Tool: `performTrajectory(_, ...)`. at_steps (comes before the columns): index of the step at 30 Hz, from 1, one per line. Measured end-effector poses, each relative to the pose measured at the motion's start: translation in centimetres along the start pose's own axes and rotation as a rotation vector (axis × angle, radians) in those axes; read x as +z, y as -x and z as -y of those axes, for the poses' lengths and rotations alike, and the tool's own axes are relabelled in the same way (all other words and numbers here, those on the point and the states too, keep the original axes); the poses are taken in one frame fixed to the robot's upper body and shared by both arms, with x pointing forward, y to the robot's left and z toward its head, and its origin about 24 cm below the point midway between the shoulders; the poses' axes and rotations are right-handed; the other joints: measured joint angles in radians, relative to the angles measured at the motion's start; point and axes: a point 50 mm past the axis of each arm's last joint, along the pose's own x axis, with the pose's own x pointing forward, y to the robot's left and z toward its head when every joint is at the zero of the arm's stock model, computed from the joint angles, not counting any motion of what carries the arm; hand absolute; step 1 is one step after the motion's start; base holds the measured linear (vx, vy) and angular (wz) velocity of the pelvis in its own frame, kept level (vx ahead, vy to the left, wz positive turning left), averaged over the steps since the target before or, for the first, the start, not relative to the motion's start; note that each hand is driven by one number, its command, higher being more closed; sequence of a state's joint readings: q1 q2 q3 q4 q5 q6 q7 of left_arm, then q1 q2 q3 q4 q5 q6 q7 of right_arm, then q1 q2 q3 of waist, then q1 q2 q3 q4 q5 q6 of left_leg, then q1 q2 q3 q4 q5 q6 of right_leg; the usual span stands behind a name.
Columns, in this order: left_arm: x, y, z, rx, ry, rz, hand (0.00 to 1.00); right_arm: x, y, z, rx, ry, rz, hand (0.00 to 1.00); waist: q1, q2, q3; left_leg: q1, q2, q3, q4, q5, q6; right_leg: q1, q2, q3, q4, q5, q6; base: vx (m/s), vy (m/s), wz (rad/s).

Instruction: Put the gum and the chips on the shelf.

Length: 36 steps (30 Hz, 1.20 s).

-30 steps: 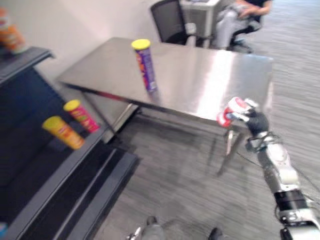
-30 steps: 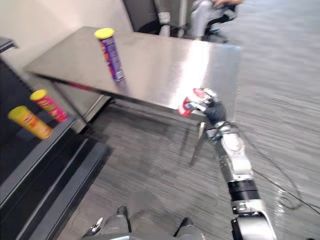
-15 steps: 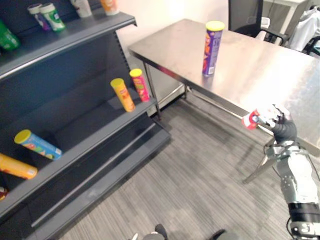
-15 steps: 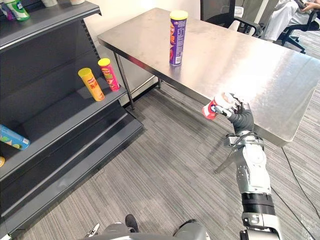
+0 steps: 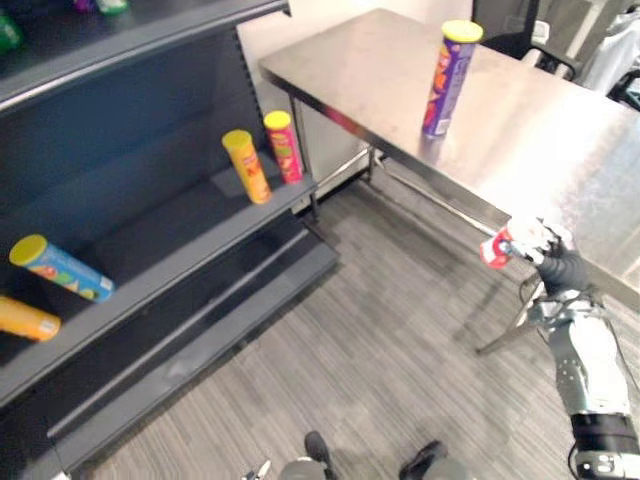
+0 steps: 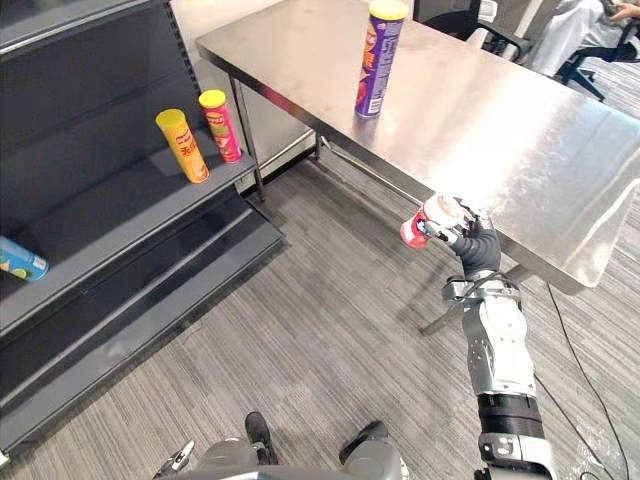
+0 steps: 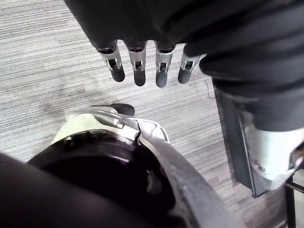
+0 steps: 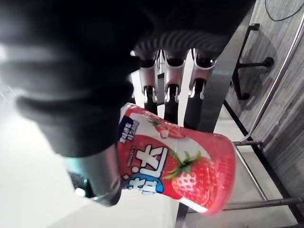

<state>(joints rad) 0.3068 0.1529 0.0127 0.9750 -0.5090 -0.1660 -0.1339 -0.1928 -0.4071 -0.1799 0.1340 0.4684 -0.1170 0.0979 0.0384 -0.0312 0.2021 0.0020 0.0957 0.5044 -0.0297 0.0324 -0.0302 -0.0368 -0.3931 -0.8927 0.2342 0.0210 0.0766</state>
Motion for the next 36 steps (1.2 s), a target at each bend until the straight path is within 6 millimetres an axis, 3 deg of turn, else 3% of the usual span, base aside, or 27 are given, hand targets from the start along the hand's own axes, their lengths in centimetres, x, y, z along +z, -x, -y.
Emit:
performTrajectory(4,0.9,-0.1,0.4,-0.017,-0.003,0.048,0.0,0.8,-1.2,-1.6,0.077,0.005,0.036,1.0,0.022,-0.006,0.004,-0.031,0.007,-0.015,0.063,-0.032,0.0,0.001,-0.008,0.004,0.011,0.0,0.001,0.01,0.008,0.06)
performTrajectory(8,1.6,-0.2,0.7,-0.024,0.016,0.088,0.0,0.4,-1.2,-2.7,0.113,0.016,0.029,1.0,0.049,-0.01,0.013,-0.094,0.033,-0.067,0.227,-0.132,0.015,0.015,-0.056,0.003,0.105,0.002,0.0,-0.01,0.07,0.34)
performTrajectory(10,1.7,-0.2,0.9,-0.023,0.04,0.094,0.0,0.1,-1.2,-3.7,0.163,0.015,0.027,1.0,0.05,0.001,0.032,-0.109,0.044,-0.116,0.289,-0.176,0.027,0.018,-0.087,0.029,0.198,0.05,-0.063,0.0,0.124,0.6)
performTrajectory(11,1.6,-0.2,0.9,-0.025,0.042,0.089,0.0,-0.1,-1.1,-4.0,0.18,0.012,0.023,1.0,0.05,0.006,0.04,-0.11,0.044,-0.145,0.302,-0.186,0.039,-0.001,-0.096,0.099,0.253,0.091,-0.124,0.04,0.165,0.82)
performTrajectory(12,1.7,-0.3,0.9,-0.025,0.042,0.086,0.0,-0.4,-0.9,-4.6,0.181,-0.009,0.025,1.0,0.043,0.016,0.05,-0.117,0.042,-0.207,0.323,-0.198,0.058,-0.081,-0.075,0.306,0.347,0.087,-0.136,0.05,0.143,0.95)
performTrajectory(14,2.3,-0.5,1.0,-0.027,0.037,0.094,0.0,-0.6,-0.7,-5.1,0.184,-0.026,0.027,1.0,0.044,0.004,0.056,-0.137,0.03,-0.265,0.333,-0.201,0.071,-0.12,0.011,0.476,0.329,-0.045,-0.067,0.06,0.053,1.02)
performTrajectory(15,2.6,-0.6,1.0,-0.029,0.034,0.095,0.0,-0.8,-0.7,-5.5,0.182,-0.04,0.029,1.0,0.045,-0.003,0.063,-0.143,0.009,-0.302,0.334,-0.2,0.079,-0.137,0.063,0.555,0.28,-0.08,-0.052,0.07,0.026,1.22)
performTrajectory(18,2.6,-0.9,1.2,-0.027,0.071,0.073,0.0,-0.8,-0.6,-5.7,0.182,-0.04,0.034,1.0,0.044,-0.005,0.07,-0.144,-0.048,-0.385,0.359,-0.218,0.086,-0.174,0.134,0.719,0.172,-0.074,-0.022,0.1,-0.008,1.02)
performTrajectory(20,2.5,-0.8,1.0,-0.019,0.086,0.063,0.0,-0.9,-0.4,-5.6,0.177,-0.035,0.031,1.0,0.035,0.006,0.073,-0.158,-0.066,-0.45,0.394,-0.232,0.064,-0.19,0.166,0.798,0.148,-0.061,-0.001,0.14,-0.082,1.16)
performTrajectory(23,2.6,-0.6,-0.3,0.025,0.113,0.067,0.0,-0.7,-0.1,-5.7,0.183,-0.037,0.044,1.0,0.032,-0.022,0.067,-0.193,-0.083,-0.531,0.457,-0.261,0.024,-0.16,0.175,0.779,0.061,-0.04,0.049,0.22,-0.261,0.88)
performTrajectory(26,2.1,-0.8,0.9,0.002,0.149,0.062,0.0,0.1,-0.7,-5.9,0.184,-0.06,0.076,1.0,0.04,-0.012,0.065,-0.207,-0.029,-0.55,0.426,-0.244,-0.024,-0.147,0.232,0.743,0.004,-0.058,0.038,0.17,-0.25,0.22)
performTrajectory(29,1.9,-0.6,0.7,0.005,0.154,0.073,0.0,0.2,-0.8,-5.7,0.178,-0.061,0.075,1.0,0.027,-0.008,0.064,-0.185,0.007,-0.55,0.361,-0.215,-0.057,-0.117,0.257,0.698,-0.013,-0.071,0.01,0.07,-0.2,0.29)
performTrajectory(32,2.1,-0.6,0.8,0.005,0.138,0.094,0.0,0.4,-0.9,-5.4,0.173,-0.051,0.079,1.0,0.018,-0.005,0.062,-0.172,0.019,-0.546,0.3,-0.185,-0.057,-0.109,0.263,0.669,-0.023,-0.077,-0.001,0.01,-0.11,0.26)
performTrajectory(35,2.2,-0.7,0.9,0.003,0.127,0.099,0.0,0.2,-0.5,-4.5,0.137,-0.048,0.073,1.0,-0.01,0.004,0.061,-0.163,0.054,-0.455,0.246,-0.154,-0.029,-0.086,0.241,0.617,-0.029,-0.078,-0.002,-0.02,-0.019,0.5)
performTrajectory(36,2.2,-0.7,1.0,0.001,0.125,0.098,0.0,0.0,-0.3,-4.1,0.117,-0.044,0.065,1.0,-0.01,0.007,0.06,-0.146,0.054,-0.429,0.219,-0.12,-0.047,-0.073,0.227,0.604,-0.032,-0.078,0.0,-0.03,0.063,0.48)
